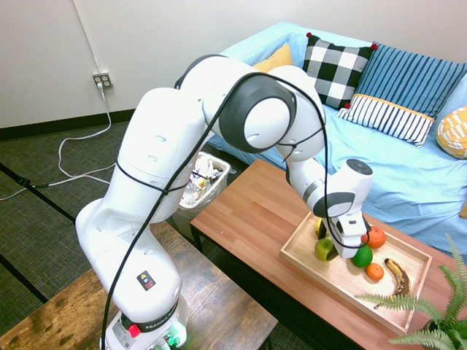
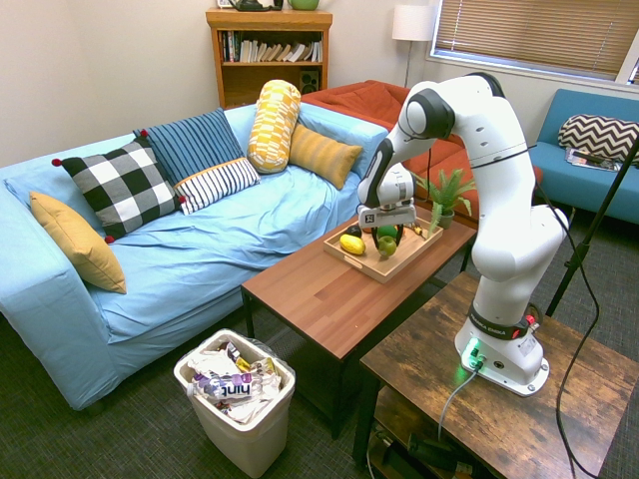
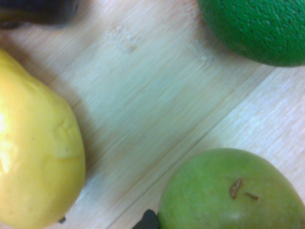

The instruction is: Put the apple in the tray

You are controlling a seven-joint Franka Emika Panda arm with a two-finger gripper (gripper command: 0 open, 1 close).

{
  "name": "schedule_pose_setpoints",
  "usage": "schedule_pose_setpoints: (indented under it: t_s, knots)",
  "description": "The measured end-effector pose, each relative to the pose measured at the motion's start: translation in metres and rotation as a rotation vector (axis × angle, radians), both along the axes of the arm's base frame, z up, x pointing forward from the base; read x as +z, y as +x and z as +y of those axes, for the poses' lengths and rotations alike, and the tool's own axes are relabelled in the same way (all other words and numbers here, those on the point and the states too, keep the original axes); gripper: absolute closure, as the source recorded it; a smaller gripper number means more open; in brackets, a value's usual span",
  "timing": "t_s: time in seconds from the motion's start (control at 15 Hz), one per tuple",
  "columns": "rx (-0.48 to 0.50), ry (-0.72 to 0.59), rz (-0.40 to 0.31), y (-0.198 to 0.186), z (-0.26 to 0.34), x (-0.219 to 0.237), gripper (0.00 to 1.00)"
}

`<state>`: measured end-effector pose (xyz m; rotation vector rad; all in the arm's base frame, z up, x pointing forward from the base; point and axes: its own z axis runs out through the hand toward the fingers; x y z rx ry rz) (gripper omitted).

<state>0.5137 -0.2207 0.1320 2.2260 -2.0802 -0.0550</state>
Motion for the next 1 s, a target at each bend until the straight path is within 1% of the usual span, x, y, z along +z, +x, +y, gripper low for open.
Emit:
schedule_pose_setpoints:
  t_s: [0.2,0.27,0.6,1.0]
  knots:
    - [-0.016,0.007,0.000,0.009,-0.003,-0.005,1.00]
    - [-0.021,0.011,0.001,0.011,-0.002,-0.006,0.00]
    - [-0.023,0.030,-0.010,0.019,0.005,-0.009,0.00]
    - [-0.023,0.035,-0.016,0.018,-0.004,-0.005,0.00]
